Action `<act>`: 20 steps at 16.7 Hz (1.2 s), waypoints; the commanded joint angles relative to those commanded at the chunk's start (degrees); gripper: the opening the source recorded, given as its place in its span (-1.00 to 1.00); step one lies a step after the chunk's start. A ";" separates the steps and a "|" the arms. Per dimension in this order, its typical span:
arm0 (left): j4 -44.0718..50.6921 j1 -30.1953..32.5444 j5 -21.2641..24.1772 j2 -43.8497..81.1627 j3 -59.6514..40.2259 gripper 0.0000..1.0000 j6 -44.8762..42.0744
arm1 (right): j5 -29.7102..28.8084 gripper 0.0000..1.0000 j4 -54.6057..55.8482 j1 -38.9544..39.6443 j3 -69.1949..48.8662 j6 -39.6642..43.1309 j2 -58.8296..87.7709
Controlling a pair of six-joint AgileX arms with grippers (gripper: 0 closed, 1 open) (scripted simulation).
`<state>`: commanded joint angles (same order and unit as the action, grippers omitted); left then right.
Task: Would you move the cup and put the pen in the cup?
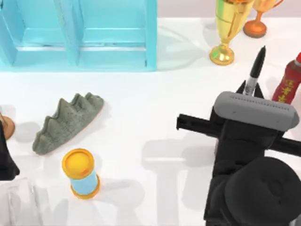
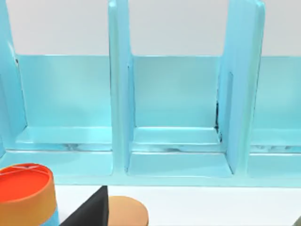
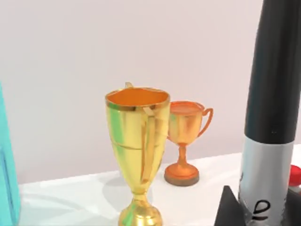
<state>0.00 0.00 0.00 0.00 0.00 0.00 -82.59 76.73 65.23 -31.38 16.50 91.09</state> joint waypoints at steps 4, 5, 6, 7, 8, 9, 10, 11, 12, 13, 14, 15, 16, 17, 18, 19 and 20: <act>0.00 0.00 0.00 0.00 0.00 1.00 0.00 | 2.04 -1.00 -1.87 -2.03 -0.04 -2.45 0.65; 0.00 0.00 0.00 0.00 0.00 1.00 0.00 | 2.54 -1.00 -2.31 -2.54 -0.08 -3.09 0.78; 0.00 0.00 0.00 0.00 0.00 1.00 0.00 | 3.05 -1.00 -2.72 -3.05 -0.15 -3.76 0.88; 0.00 0.00 0.00 0.00 0.00 1.00 0.00 | 3.56 -1.00 -3.15 -3.56 -0.19 -4.40 1.01; 0.00 0.00 0.00 0.00 0.00 1.00 0.00 | 4.07 -1.00 -3.63 -4.06 -0.19 -5.00 1.18; 0.00 0.00 0.00 0.00 0.00 1.00 0.00 | 4.58 -1.00 -4.11 -4.57 -0.19 -5.60 1.35; 0.00 0.00 0.00 0.00 0.00 1.00 0.00 | 5.08 -1.00 -4.58 -5.09 -0.20 -6.21 1.51; 0.00 0.00 0.00 0.00 0.00 1.00 0.00 | 5.58 -1.00 -5.03 -5.60 -0.22 -6.83 1.66; 0.00 0.00 0.00 0.00 0.00 1.00 0.00 | 6.09 -1.00 -5.49 -6.11 -0.24 -7.46 1.79; 0.00 0.00 0.00 0.00 0.00 1.00 0.00 | 6.65 -1.00 -5.98 -6.68 -0.27 -8.20 2.00; 0.00 0.00 0.00 0.00 0.00 1.00 0.00 | 7.04 -1.00 -6.35 -7.08 -0.31 -8.72 2.24; 0.00 0.00 0.00 0.00 0.00 1.00 0.00 | 7.09 -1.00 -6.39 -7.13 -0.32 -8.77 2.27; 0.00 0.00 0.00 0.00 0.00 1.00 0.00 | 7.09 -1.00 -6.39 -7.13 -0.32 -8.77 2.27; 0.00 0.00 0.00 0.00 0.00 1.00 0.00 | 7.09 -1.00 -6.39 -7.13 -0.32 -8.77 2.27; 0.00 0.00 0.00 0.00 0.00 1.00 0.00 | 7.09 -1.00 -6.39 -7.13 -0.32 -8.77 2.27; 0.00 0.00 0.00 0.00 0.00 1.00 0.00 | 7.09 -0.85 -6.39 -7.13 -0.32 -8.77 2.27; 0.00 0.00 0.00 0.00 0.00 1.00 0.00 | 7.09 -0.70 -6.39 -7.13 -0.32 -8.77 2.27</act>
<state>0.00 0.00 0.00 0.00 0.00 0.00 -75.50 70.33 58.10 -31.69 7.73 93.36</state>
